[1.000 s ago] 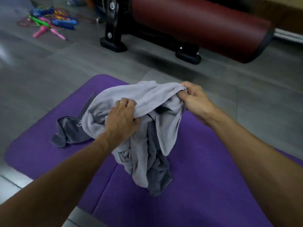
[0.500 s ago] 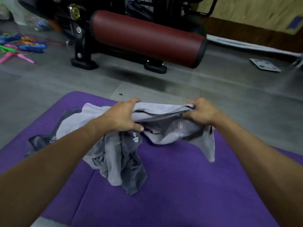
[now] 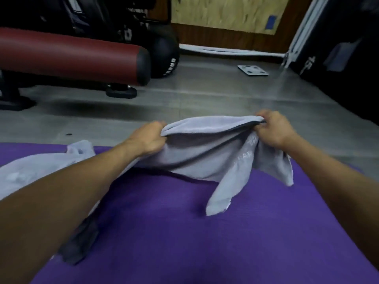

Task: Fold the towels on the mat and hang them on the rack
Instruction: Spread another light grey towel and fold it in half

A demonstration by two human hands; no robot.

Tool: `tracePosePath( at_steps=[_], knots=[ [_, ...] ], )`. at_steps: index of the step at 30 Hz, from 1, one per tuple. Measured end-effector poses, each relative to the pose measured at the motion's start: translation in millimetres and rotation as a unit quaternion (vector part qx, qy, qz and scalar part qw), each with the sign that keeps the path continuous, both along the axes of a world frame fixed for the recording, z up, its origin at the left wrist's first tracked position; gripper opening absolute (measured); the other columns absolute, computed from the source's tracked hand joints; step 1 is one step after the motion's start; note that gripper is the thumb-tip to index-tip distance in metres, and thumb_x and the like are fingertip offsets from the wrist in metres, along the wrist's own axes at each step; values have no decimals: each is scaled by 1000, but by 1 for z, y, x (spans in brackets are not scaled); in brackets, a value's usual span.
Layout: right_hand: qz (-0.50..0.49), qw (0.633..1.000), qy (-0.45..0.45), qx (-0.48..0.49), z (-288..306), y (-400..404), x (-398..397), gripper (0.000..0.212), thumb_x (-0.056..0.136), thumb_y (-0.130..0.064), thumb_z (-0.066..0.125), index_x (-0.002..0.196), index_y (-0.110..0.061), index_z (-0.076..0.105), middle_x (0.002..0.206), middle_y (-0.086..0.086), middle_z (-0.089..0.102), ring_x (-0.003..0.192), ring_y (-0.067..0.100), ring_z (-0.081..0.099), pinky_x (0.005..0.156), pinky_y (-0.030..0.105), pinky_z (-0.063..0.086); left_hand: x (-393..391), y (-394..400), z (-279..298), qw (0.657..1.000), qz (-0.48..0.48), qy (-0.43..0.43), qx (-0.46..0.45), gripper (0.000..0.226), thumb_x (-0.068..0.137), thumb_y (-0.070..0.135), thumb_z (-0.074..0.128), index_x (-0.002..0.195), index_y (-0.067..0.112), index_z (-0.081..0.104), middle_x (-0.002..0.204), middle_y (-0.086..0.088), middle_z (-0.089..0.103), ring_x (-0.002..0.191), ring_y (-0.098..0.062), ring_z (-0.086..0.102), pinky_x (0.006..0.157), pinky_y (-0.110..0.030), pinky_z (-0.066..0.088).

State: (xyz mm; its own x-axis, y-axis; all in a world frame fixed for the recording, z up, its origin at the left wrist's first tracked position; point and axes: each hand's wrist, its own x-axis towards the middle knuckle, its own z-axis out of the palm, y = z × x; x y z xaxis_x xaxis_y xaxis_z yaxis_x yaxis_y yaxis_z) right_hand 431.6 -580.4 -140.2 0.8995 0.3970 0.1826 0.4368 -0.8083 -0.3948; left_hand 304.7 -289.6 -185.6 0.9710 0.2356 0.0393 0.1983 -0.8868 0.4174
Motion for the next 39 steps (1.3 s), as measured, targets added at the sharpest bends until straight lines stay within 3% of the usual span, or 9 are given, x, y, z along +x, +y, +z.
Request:
tracePosePath(
  at_steps=[6, 11, 18, 21, 24, 28, 33, 36, 39],
  knots=[
    [-87, 987, -103, -88, -44, -135, -5, 41, 82, -9, 55, 122, -17, 58, 115, 17, 62, 105, 41, 57, 80, 44, 48, 58, -144, -37, 996, -69, -25, -53, 28, 77, 25, 45, 100, 18, 57, 106, -12, 67, 101, -37, 60, 81, -42, 50],
    [2, 942, 114, -315, -155, -197, -27, 65, 85, -40, 63, 143, -25, 37, 139, 6, 45, 125, 30, 44, 100, 43, 41, 46, -235, -130, 969, -186, 161, 32, 57, 85, 42, 63, 133, 21, 41, 130, -7, 52, 119, -28, 51, 91, -41, 46],
    [131, 950, 135, -249, -232, -135, -29, 106, 70, -62, 71, 151, -29, 13, 159, 3, 10, 146, 23, 10, 116, 42, 16, 7, -199, -182, 918, -267, 267, 124, 77, 87, 47, 60, 149, 16, 25, 152, -8, 29, 136, -25, 34, 105, -40, 39],
    [216, 916, 139, -309, -256, -95, -37, 102, 71, -63, 68, 151, -34, 13, 160, 2, 3, 147, 25, 2, 116, 50, 6, -18, -156, -194, 882, -285, 294, 235, 88, 88, 53, 56, 153, 14, 11, 160, -14, 8, 148, -29, 9, 119, -41, 17],
    [217, 938, 86, -258, -273, -87, -33, 60, 85, -32, 62, 141, -33, 40, 148, 0, 36, 137, 25, 33, 110, 44, 19, -31, -110, -208, 892, -217, 274, 286, 97, 87, 65, 48, 154, 17, -3, 161, -13, -4, 148, -31, -8, 118, -46, -1],
    [191, 951, 32, -242, -266, -118, -19, 53, 82, -5, 57, 129, -28, 53, 116, 0, 56, 111, 25, 53, 95, 38, 32, -24, -93, -230, 921, -203, 204, 264, 76, 87, 58, 54, 149, 19, 32, 156, -10, 28, 147, -29, 15, 117, -53, 1],
    [95, 964, -75, -236, -220, -191, -15, 40, 71, -11, 57, 111, -18, 64, 96, 11, 59, 84, 36, 58, 74, 47, 43, 6, -165, -225, 955, -239, -62, 168, 21, 75, 22, 62, 93, 16, 71, 82, -2, 70, 86, -24, 67, 101, -51, 44],
    [21, 954, -54, -294, -208, -250, -33, 43, 66, -16, 65, 109, -18, 66, 94, 13, 57, 79, 38, 59, 67, 48, 47, 7, -220, -215, 949, -307, -27, 67, 28, 88, 32, 53, 107, 17, 67, 95, -3, 69, 95, -26, 64, 97, -40, 45],
    [-9, 894, 127, -430, -213, -268, -59, 51, 69, -37, 72, 119, -36, 61, 123, 1, 52, 117, 30, 52, 99, 55, 39, -5, -243, -219, 938, -346, 13, 35, 53, 91, 58, 37, 119, 21, 62, 117, 1, 63, 113, -19, 55, 102, -36, 37]
  ],
)
